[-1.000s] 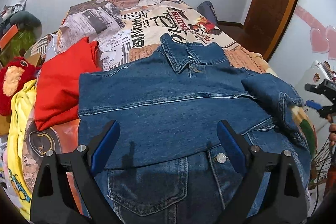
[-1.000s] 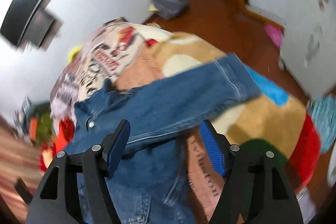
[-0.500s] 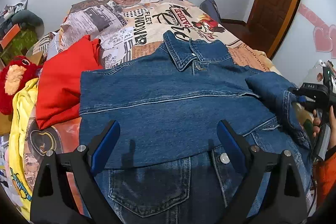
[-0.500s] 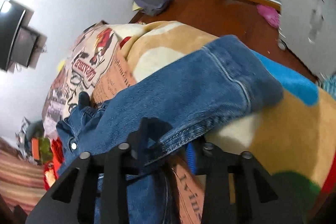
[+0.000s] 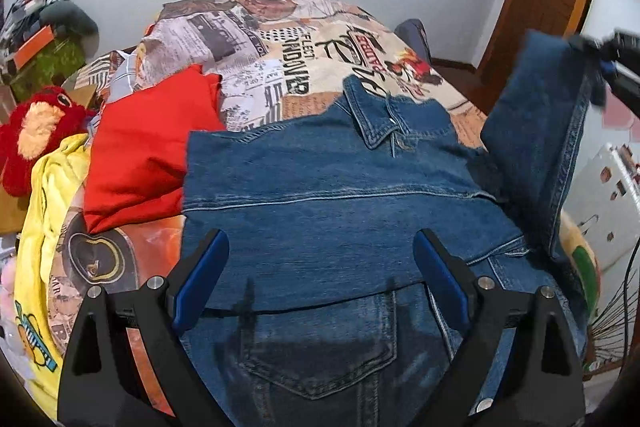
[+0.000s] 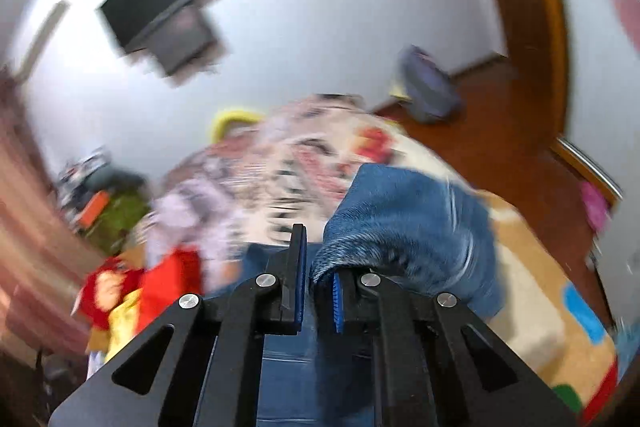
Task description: Fold large clothes
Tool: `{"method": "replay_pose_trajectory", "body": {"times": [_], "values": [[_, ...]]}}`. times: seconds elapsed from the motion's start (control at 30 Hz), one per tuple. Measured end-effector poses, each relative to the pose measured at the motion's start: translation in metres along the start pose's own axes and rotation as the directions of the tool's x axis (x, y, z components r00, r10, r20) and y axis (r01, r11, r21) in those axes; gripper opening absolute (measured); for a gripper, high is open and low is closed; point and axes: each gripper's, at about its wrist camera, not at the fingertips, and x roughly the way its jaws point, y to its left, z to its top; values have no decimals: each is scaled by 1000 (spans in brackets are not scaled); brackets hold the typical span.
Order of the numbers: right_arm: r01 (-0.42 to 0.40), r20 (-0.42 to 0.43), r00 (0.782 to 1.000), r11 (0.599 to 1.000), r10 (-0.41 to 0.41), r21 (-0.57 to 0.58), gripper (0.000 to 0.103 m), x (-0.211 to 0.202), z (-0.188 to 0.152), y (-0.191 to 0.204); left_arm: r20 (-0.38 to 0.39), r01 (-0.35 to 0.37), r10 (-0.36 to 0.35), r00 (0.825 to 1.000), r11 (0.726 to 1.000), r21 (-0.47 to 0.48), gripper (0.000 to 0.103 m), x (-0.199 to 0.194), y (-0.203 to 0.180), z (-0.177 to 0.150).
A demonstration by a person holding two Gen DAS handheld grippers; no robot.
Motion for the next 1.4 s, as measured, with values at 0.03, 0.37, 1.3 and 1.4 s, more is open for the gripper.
{"method": "replay_pose_trajectory", "body": {"times": [0.03, 0.37, 1.3, 1.4], "values": [[-32, -9, 999, 999, 32, -16, 10, 3, -4, 14, 4, 7, -7, 1000, 1000, -5, 94, -4, 6, 1], [-213, -452, 881, 970, 139, -118, 13, 122, -126, 119, 33, -88, 92, 995, 990, -114, 94, -41, 80, -11], [161, -141, 969, 948, -205, -274, 53, -1, -11, 13, -132, 161, -212, 968, 934, -319, 94, 17, 73, -19], [248, -103, 952, 925, -288, -289, 56, -18, -9, -16, -165, 191, -267, 949, 908, -374, 94, 34, 69, -20]]}}
